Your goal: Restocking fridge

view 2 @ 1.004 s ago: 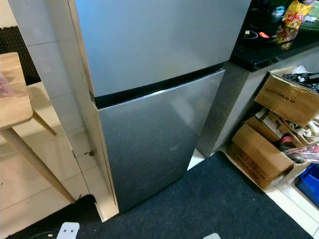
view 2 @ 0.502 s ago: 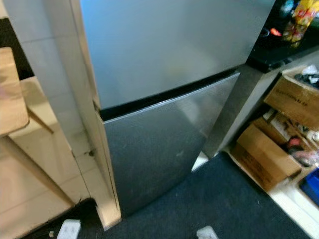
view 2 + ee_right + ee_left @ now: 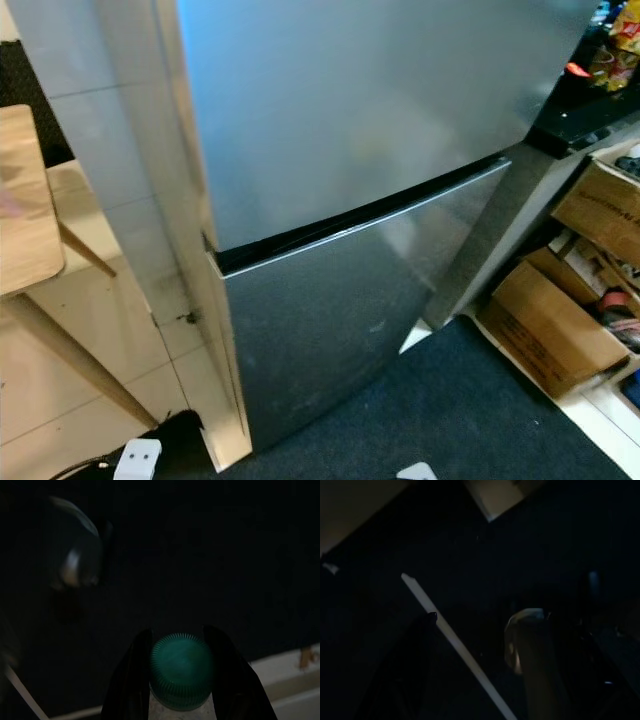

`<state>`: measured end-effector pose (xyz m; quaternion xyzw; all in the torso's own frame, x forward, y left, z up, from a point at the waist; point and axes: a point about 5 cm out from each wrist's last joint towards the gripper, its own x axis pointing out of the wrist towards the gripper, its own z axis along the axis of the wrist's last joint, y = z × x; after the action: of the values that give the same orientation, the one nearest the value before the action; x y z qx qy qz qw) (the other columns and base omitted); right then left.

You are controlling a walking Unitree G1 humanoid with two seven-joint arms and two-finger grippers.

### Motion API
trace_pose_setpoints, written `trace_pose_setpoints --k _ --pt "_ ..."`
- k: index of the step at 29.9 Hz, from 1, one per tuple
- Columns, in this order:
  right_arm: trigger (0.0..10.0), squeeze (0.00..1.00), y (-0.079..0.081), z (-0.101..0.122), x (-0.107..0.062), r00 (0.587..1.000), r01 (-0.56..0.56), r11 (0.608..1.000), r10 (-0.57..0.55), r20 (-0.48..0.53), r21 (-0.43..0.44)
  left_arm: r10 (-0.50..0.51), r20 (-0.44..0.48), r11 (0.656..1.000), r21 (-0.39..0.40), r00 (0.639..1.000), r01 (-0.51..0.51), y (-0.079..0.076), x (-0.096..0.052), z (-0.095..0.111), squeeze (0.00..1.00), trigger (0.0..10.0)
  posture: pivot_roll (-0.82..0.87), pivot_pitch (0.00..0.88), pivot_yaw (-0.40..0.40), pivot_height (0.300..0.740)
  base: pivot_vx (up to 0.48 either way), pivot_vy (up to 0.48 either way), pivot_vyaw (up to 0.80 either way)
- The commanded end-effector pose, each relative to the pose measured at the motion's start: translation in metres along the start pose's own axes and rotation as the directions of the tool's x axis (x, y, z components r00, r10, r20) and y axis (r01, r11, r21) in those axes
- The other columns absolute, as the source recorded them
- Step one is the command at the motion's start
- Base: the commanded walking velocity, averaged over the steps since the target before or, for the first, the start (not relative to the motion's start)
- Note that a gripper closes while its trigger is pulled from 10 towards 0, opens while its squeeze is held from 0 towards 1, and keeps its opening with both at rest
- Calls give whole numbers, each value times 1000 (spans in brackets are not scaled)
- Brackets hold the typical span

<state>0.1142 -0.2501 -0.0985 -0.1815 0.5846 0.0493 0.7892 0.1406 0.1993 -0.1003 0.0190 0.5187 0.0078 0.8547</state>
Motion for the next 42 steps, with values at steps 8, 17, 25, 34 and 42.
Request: trace_pose_setpoints --k 8,17,25,34,42 --pt "10000 0 4 -2 0 1000 -18 1000 18 2 -5 30 23 998 -59 999 -29 4 0 2 0 10000 -67 0 -40 740 0 0 0" --pt "10000 0 18 11 2 999 -36 999 36 22 -7 75 96 984 -170 993 -58 16 0 23 863 10000 -64 0 -37 740 0 0 0" --pt "10000 0 25 21 3 998 -45 999 45 36 -6 66 341 925 -374 938 70 37 -4 86 1000 10000 -68 0 -36 740 0 0 0" --pt "10000 0 26 23 4 998 -45 999 45 36 -3 -201 584 890 -226 786 396 28 -18 147 0 10000 -70 0 -37 740 0 0 0" --pt "10000 0 25 21 3 999 -44 999 44 33 -2 -595 624 735 167 506 657 -1 -38 186 0 10000 -72 0 -38 740 0 0 0"
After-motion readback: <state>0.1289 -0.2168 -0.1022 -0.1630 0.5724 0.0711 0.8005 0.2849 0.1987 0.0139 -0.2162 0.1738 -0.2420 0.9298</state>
